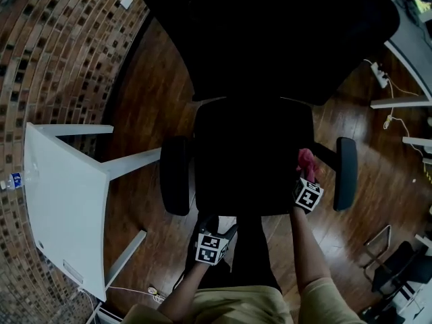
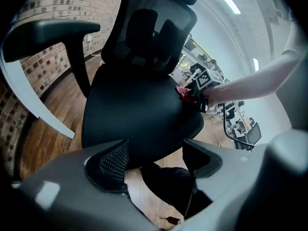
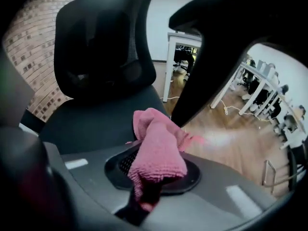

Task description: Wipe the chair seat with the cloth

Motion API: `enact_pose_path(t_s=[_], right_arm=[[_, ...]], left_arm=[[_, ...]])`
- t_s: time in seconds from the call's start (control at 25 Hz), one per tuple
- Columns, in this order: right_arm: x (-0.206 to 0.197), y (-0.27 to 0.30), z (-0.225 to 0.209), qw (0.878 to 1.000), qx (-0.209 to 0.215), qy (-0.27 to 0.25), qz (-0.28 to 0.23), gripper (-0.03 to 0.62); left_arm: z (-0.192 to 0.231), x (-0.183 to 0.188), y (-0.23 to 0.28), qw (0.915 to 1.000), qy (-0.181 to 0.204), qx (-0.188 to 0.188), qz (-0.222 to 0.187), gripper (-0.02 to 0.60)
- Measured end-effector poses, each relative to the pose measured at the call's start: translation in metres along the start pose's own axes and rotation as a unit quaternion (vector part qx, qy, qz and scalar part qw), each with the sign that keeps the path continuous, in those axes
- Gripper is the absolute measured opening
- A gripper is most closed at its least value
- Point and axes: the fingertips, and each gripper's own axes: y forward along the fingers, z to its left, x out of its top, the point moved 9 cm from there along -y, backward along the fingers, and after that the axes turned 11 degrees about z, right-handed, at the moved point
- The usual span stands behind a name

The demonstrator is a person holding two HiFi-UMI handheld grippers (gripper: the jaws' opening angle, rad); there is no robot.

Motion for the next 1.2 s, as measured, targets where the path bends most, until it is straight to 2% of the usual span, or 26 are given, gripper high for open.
enact_pose_path(t_s=[0.08, 0.12, 0.16, 0.2, 0.24, 0.28, 0.36, 0.4, 0.44, 0.48, 0.56, 0.64, 0.76, 0.8, 0.88, 0.96, 1.04, 1.12, 1.16, 1.2], right_arm=[[-0.001, 0.001, 0.003, 1.0, 0.002, 0.0, 0.012, 0.06], [-0.002, 0.002, 0.013, 1.0, 0.02, 0.002, 0.021, 0.06], [-0.003, 0.004, 0.032, 0.998, 0.06, 0.003, 0.029, 0.06], [-0.004, 0.004, 0.06, 0.992, 0.124, 0.001, 0.035, 0.061], [-0.007, 0.003, 0.097, 0.979, 0.199, -0.009, 0.039, 0.061], [-0.012, -0.001, 0.14, 0.961, 0.272, -0.03, 0.043, 0.061], [-0.029, -0.014, 0.225, 0.916, 0.389, -0.08, 0.058, 0.061], [-0.04, -0.019, 0.261, 0.897, 0.426, -0.1, 0.07, 0.061], [-0.051, -0.023, 0.29, 0.884, 0.446, -0.117, 0.082, 0.061], [-0.062, -0.024, 0.31, 0.879, 0.449, -0.133, 0.092, 0.061], [-0.074, -0.019, 0.322, 0.885, 0.43, -0.151, 0.094, 0.061], [-0.07, -0.013, 0.3, 0.907, 0.39, -0.14, 0.078, 0.061], [-0.054, 0.007, 0.203, 0.956, 0.269, -0.096, 0.063, 0.061], [-0.047, 0.011, 0.161, 0.97, 0.224, -0.081, 0.055, 0.06], [-0.031, 0.011, 0.079, 0.988, 0.137, -0.066, 0.035, 0.06], [-0.014, 0.005, 0.021, 0.996, 0.072, -0.055, 0.018, 0.06], [-0.004, 0.0, -0.004, 0.998, 0.044, -0.047, 0.016, 0.06], [-0.003, -0.001, 0.0, 0.998, 0.043, -0.046, 0.026, 0.06], [-0.005, -0.001, 0.012, 0.996, 0.062, -0.048, 0.035, 0.06], [-0.008, -0.001, 0.033, 0.992, 0.104, -0.051, 0.043, 0.06]], left_arm=[[-0.001, 0.002, 0.001, 1.0, -0.001, 0.004, -0.003, 0.342], [-0.001, 0.002, 0.001, 1.0, -0.002, 0.007, -0.003, 0.342], [0.0, 0.001, 0.0, 0.9999, -0.004, 0.009, -0.002, 0.342], [0.002, -0.002, -0.001, 0.9999, -0.007, 0.013, -0.001, 0.342], [0.005, -0.005, -0.003, 0.9998, -0.012, 0.018, -0.001, 0.342], [0.008, -0.009, -0.006, 0.9996, -0.018, 0.024, 0.001, 0.342], [0.016, -0.021, -0.012, 0.9988, -0.029, 0.038, 0.008, 0.342], [0.019, -0.027, -0.016, 0.9983, -0.035, 0.045, 0.012, 0.342], [0.022, -0.033, -0.019, 0.9978, -0.039, 0.051, 0.015, 0.342], [0.025, -0.037, -0.023, 0.9974, -0.042, 0.056, 0.017, 0.342], [0.029, -0.042, -0.028, 0.9971, -0.039, 0.062, 0.02, 0.342], [0.03, -0.043, -0.029, 0.9975, -0.025, 0.062, 0.023, 0.342], [0.022, -0.033, -0.02, 0.9987, -0.006, 0.045, 0.024, 0.342], [0.017, -0.027, -0.015, 0.999, 0.002, 0.038, 0.023, 0.342], [0.006, -0.012, -0.002, 0.9994, 0.02, 0.024, 0.018, 0.342], [-0.001, 0.005, 0.011, 0.9991, 0.039, 0.01, 0.013, 0.342], [-0.003, 0.018, 0.017, 0.9988, 0.048, 0.002, 0.01, 0.342], [-0.002, 0.024, 0.015, 0.9988, 0.049, 0.003, 0.007, 0.342], [-0.001, 0.023, 0.012, 0.9989, 0.047, 0.005, 0.006, 0.342], [0.001, 0.02, 0.009, 0.999, 0.044, 0.007, 0.006, 0.342]])
